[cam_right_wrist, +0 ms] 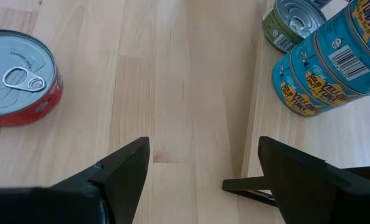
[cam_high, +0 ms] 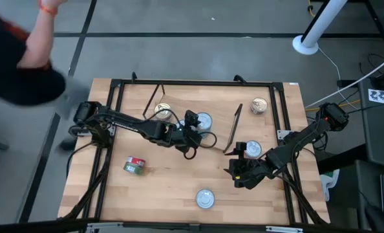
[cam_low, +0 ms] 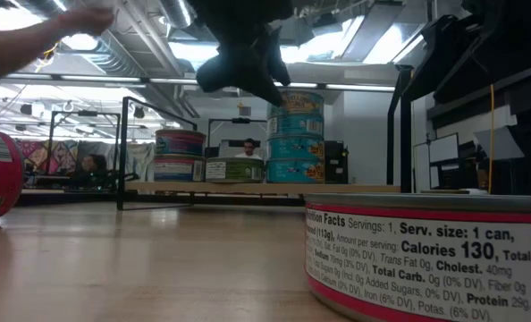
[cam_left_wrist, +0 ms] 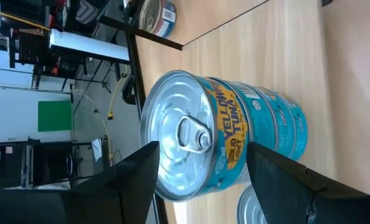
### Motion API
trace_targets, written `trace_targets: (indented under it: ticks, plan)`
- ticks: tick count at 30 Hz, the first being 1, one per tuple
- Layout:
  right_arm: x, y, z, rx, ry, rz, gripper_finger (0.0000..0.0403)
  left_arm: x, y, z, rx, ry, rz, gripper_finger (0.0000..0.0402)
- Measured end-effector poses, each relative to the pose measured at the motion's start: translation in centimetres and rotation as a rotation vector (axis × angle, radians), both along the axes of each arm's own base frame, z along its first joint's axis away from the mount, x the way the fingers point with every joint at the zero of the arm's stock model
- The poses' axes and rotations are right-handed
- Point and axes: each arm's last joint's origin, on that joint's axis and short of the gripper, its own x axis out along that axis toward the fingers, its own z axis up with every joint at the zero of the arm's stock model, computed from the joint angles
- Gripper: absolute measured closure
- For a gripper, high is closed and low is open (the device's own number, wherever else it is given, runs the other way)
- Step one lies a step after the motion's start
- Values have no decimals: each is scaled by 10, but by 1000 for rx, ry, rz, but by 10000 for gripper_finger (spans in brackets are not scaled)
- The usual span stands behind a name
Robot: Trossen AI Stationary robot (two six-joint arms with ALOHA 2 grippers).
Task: Stack canned seafood by type on shelf
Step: Stack the yellow-blue tuna can on top of the yellow-blue tuna cans on the shelf, then put the red tuna can on the shelf
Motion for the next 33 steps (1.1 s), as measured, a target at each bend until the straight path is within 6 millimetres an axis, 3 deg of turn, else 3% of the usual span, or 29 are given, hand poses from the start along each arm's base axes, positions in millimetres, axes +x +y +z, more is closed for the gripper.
trace_targets:
  ticks: [6,13,21,28,33]
  plan:
    - [0,0,0,0,-1,0,103,-8,-19,13,-11,-42,-48,164]
    - [0,0,0,0,-1,0,103,-18,-63,14,-92,-102,-104,164]
    - [0,0,0,1,-2,0,103,-31,-117,12,-399,-256,-83,164]
    - [2,1,2,-32,-12,51,103,-23,-154,-12,-605,-215,-250,164]
    - [2,2,2,-47,-12,69,103,-17,-164,-37,-686,-96,-333,164]
